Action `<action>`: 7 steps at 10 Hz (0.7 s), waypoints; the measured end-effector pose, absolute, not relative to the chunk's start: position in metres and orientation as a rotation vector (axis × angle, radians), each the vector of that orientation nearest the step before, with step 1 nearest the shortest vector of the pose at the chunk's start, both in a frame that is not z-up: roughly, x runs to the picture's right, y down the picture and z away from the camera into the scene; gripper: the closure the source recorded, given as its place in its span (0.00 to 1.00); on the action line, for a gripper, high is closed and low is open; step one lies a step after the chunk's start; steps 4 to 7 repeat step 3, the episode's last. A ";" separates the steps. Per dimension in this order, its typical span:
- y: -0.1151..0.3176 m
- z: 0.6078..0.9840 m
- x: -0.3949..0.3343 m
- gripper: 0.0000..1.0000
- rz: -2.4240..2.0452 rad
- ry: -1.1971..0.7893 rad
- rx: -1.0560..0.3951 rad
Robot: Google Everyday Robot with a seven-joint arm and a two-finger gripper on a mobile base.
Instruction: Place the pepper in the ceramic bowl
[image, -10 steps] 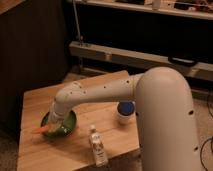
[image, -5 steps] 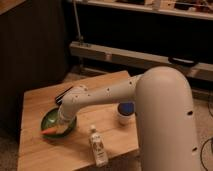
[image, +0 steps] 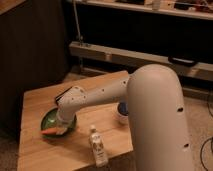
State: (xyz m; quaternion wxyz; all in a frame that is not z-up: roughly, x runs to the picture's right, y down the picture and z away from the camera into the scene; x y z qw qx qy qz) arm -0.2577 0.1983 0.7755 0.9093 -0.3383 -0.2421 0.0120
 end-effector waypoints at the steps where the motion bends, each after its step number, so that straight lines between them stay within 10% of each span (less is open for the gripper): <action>1: 0.198 0.776 -0.257 0.20 0.025 -0.499 -0.698; 7: 0.198 0.776 -0.257 0.20 0.025 -0.499 -0.697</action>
